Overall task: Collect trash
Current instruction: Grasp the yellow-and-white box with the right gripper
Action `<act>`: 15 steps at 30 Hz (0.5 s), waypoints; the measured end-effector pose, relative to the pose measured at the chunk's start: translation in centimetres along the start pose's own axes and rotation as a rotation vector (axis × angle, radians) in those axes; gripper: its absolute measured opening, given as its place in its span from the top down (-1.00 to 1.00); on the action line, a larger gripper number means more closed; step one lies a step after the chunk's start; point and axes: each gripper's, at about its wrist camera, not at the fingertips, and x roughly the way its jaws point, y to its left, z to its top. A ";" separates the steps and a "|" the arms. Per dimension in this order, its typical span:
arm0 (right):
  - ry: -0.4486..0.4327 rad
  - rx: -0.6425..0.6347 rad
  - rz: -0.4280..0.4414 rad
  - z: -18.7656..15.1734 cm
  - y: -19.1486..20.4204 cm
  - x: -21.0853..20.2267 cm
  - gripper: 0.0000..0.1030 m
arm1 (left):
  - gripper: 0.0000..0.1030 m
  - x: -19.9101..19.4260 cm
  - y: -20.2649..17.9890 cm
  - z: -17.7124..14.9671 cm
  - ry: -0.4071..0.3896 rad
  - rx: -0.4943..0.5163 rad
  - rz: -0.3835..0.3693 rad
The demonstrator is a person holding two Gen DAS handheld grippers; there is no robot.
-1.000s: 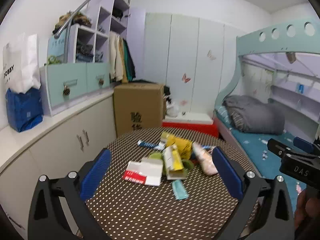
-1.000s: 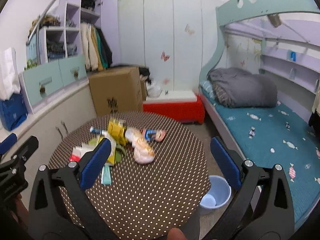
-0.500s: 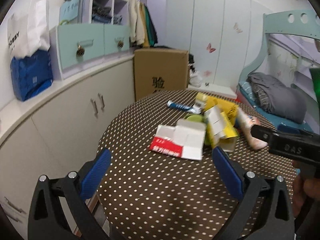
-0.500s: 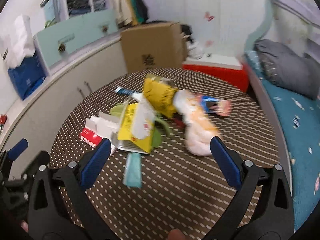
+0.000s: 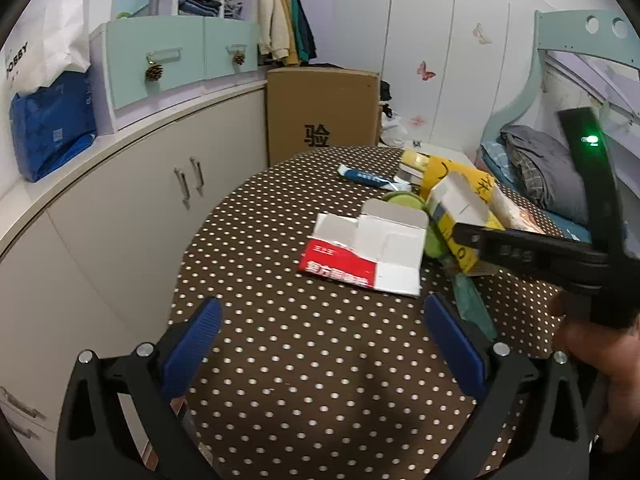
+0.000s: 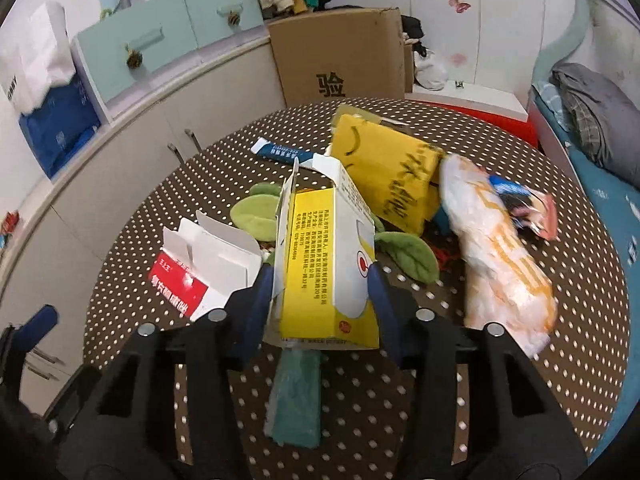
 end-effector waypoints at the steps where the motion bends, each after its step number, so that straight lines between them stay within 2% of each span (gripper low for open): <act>1: -0.010 0.022 0.018 -0.3 -0.8 -0.7 0.11 | -0.92 0.1 -0.4 0.0 0.003 0.007 -0.008; 6: -0.073 0.086 0.065 -1.1 -3.2 -4.4 0.11 | -0.92 0.7 -3.3 0.4 0.009 0.066 -0.070; 9: -0.109 0.089 0.063 -1.2 -4.1 -6.5 0.11 | -0.92 1.7 -5.9 0.9 0.024 0.115 -0.117; 15: -0.146 0.121 0.057 -2.2 -5.9 -9.0 0.10 | -0.90 4.1 -10.0 1.8 0.066 0.205 -0.146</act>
